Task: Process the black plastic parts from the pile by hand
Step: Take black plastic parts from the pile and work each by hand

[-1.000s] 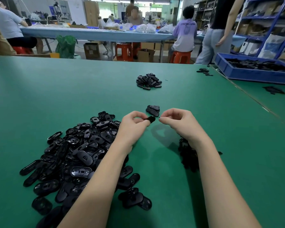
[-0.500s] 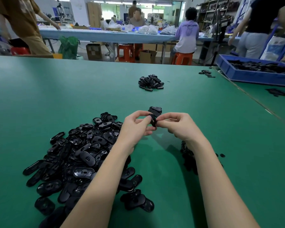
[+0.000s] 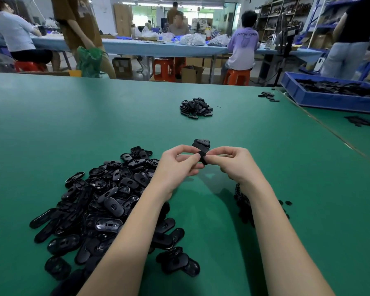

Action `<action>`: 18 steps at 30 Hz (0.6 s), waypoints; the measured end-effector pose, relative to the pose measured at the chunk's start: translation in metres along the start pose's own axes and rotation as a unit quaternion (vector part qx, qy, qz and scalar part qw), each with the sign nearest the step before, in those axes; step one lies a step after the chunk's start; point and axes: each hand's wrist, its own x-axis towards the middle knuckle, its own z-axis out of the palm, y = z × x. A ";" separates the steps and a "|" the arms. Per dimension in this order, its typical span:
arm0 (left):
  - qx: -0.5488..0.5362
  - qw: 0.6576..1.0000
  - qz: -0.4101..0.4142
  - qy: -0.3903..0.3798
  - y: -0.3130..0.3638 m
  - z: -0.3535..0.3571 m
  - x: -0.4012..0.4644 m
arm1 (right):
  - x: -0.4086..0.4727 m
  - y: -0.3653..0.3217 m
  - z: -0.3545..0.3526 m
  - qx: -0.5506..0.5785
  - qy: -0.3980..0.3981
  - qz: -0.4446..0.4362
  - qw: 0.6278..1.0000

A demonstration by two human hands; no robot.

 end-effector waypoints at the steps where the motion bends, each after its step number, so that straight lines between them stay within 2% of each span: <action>1: 0.003 1.000 0.000 -0.002 0.000 0.000 0.000 | 0.000 0.000 0.000 0.003 0.001 0.002 1.000; 10: 0.022 1.000 0.005 -0.005 0.002 0.000 -0.002 | -0.001 -0.002 0.001 -0.016 0.013 0.019 1.000; 18: 0.021 0.998 -0.029 -0.042 0.006 -0.009 -0.003 | -0.001 0.002 -0.005 -0.009 -0.056 0.034 0.998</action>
